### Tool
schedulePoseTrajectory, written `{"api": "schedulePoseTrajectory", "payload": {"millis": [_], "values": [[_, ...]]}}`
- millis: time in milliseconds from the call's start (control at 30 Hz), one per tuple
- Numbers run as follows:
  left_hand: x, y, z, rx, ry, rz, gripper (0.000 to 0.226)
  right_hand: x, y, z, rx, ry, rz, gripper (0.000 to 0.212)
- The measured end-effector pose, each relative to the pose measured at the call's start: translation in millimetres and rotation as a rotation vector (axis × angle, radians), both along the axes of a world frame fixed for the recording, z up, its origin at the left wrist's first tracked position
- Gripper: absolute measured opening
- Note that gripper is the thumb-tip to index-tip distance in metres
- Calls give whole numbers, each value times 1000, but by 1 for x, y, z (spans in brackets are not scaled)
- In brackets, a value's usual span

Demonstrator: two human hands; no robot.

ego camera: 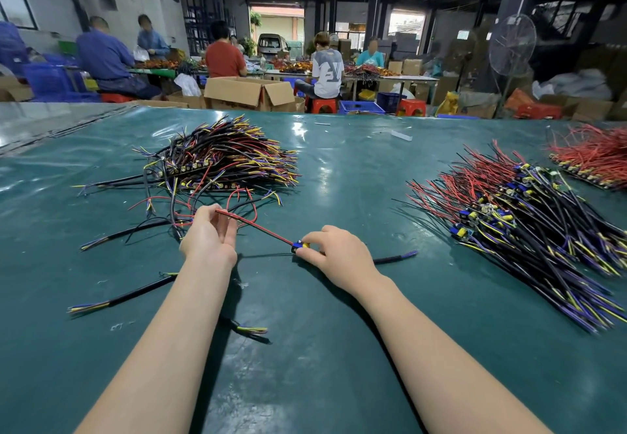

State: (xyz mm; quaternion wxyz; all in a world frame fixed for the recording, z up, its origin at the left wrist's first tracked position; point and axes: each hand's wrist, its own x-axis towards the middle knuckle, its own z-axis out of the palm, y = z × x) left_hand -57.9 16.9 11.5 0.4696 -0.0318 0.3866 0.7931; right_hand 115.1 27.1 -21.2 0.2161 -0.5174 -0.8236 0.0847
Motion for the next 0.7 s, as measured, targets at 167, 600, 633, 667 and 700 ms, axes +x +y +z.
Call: {"api": "schedulePoseTrajectory", "payload": {"millis": [167, 600, 633, 667, 700], "values": [[-3, 1, 1, 16, -19, 33, 23, 12, 1, 7, -74, 187, 116, 21], [-18, 0, 3, 24, -102, 216, 25, 25, 12, 5, -69, 189, -109, 13], [-18, 0, 3, 26, -105, 214, 25, 25, 13, 5, -55, 183, -149, 15], [-18, 0, 2, 29, -108, 208, 25, 26, 13, 4, -42, 172, -179, 18], [-18, 0, 2, 33, -112, 199, 24, 26, 12, 4, -31, 156, -192, 20]]}}
